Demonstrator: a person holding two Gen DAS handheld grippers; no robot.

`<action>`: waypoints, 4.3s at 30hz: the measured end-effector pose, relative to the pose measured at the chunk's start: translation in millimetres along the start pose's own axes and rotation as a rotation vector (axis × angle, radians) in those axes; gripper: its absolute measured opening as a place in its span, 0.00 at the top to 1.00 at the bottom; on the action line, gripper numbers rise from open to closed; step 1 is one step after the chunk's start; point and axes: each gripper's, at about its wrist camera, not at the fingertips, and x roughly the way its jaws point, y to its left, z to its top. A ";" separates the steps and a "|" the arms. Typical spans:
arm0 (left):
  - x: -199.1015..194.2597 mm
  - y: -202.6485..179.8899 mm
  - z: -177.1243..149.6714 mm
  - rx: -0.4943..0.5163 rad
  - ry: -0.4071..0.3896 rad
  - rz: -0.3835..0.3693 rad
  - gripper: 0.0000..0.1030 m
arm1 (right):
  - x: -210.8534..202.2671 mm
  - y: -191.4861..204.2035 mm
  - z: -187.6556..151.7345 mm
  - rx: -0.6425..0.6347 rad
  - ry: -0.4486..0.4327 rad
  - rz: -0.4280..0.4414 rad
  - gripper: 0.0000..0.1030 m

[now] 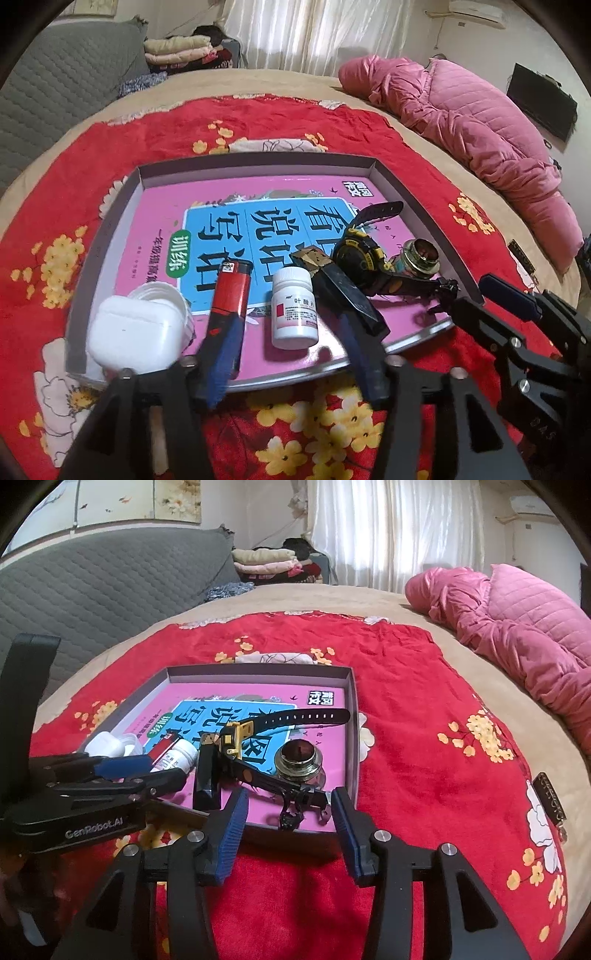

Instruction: Organize rigid objects

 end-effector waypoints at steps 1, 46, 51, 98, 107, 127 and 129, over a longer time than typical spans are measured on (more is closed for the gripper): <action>-2.5 -0.7 -0.3 0.007 -0.007 0.004 0.40 | -1.4 0.5 0.1 0.001 -0.003 0.000 0.53; -121.0 19.0 -34.6 -0.030 -0.142 0.060 0.39 | -93.2 43.4 -2.1 0.030 -0.122 -0.045 0.28; -122.8 19.3 -41.5 -0.039 -0.119 0.050 0.39 | -96.5 44.2 -6.6 0.047 -0.108 -0.035 0.28; -69.8 41.1 -69.6 -0.090 -0.018 0.146 0.39 | -36.5 59.8 -48.1 -0.001 0.035 -0.010 0.27; -70.0 39.3 -70.1 -0.084 -0.024 0.140 0.39 | -29.7 54.1 -52.3 0.022 0.059 -0.009 0.27; -69.0 35.6 -69.4 -0.067 -0.030 0.130 0.39 | -31.8 55.6 -52.6 0.023 0.052 -0.015 0.27; -68.4 34.7 -69.7 -0.065 -0.027 0.123 0.39 | -32.9 55.4 -52.6 0.024 0.052 -0.013 0.27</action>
